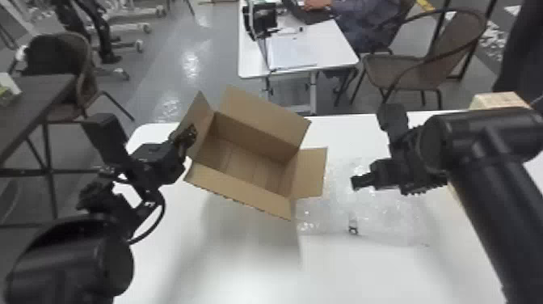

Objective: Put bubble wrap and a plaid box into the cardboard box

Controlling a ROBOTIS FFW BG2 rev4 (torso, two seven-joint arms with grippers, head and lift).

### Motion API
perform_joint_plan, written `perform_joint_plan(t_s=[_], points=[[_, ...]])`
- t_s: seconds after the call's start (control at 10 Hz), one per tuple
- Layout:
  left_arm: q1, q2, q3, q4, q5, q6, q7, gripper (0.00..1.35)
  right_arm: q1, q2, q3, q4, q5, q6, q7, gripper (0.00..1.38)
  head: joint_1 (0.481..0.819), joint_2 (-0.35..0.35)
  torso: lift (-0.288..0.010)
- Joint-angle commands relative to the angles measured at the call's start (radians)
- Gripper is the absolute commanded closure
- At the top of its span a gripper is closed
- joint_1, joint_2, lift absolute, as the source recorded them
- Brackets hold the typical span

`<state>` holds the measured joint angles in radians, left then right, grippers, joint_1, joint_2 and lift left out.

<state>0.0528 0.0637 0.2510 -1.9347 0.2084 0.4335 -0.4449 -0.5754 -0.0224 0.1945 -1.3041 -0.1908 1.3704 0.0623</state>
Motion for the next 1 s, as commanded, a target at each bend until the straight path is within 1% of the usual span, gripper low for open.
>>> perform_joint_plan(t_s=[0.0,0.1,0.2,0.6,0.7,0.8,0.9], points=[[0.001,0.002,-0.001,-0.001,0.005,-0.004,0.002,1.21,-0.032,0.009,0.017,0.091,-0.015,-0.050,0.024,0.23,0.695,0.138,-0.108],[-0.001,0.002,0.001,-0.001,0.008,-0.010,0.002,1.21,-0.055,0.019,0.028,0.143,-0.013,-0.067,0.024,0.23,0.695,0.147,-0.108],[-0.002,0.002,-0.001,-0.001,0.008,-0.010,0.002,1.21,-0.069,0.023,0.029,0.181,-0.013,-0.082,0.024,0.23,0.695,0.151,-0.108],[-0.005,0.008,-0.007,-0.001,0.000,-0.013,0.002,1.21,-0.093,0.023,0.026,0.293,0.010,-0.137,0.024,0.24,0.695,0.147,-0.108],[-0.004,0.008,-0.007,-0.001,-0.001,-0.015,0.002,1.21,-0.095,0.023,0.020,0.305,0.013,-0.146,0.024,0.45,0.695,0.145,-0.108],[-0.002,0.008,-0.006,0.000,-0.003,-0.015,0.002,1.21,-0.093,0.023,0.013,0.312,0.004,-0.148,0.024,0.97,0.695,0.141,-0.108],[0.001,0.010,-0.006,0.000,-0.001,-0.016,0.002,1.21,-0.081,0.023,0.011,0.282,0.001,-0.151,0.024,1.19,0.695,0.139,-0.108]])
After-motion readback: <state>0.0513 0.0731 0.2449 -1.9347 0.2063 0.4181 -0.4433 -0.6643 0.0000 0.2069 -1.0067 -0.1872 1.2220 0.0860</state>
